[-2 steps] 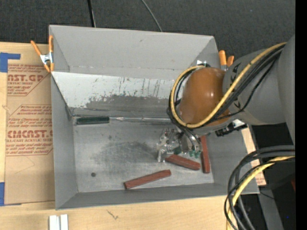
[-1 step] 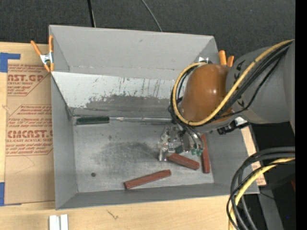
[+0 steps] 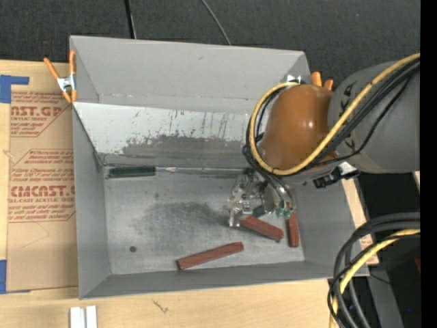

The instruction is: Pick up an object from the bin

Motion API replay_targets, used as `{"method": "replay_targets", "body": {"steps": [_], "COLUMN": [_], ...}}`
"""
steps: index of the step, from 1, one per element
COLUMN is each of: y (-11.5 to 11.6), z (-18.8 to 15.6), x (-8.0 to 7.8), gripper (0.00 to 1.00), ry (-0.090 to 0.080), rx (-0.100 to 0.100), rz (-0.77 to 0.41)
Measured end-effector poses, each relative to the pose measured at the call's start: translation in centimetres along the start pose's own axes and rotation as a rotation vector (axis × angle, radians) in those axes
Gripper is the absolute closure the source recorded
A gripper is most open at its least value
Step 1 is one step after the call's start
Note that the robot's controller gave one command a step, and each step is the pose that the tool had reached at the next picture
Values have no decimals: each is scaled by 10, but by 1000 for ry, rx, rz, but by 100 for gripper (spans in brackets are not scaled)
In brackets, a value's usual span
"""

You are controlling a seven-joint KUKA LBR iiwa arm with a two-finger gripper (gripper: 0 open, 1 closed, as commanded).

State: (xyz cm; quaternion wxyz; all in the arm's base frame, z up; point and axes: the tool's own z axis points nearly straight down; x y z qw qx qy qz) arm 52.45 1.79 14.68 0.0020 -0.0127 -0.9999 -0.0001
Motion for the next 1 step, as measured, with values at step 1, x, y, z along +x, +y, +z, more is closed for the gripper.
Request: {"method": "replay_targets", "body": {"steps": [1], "y": [0], "z": [-18], "x": [-1], "gripper": [100], "ry": [-3], "rx": [0], "rz": [0]}}
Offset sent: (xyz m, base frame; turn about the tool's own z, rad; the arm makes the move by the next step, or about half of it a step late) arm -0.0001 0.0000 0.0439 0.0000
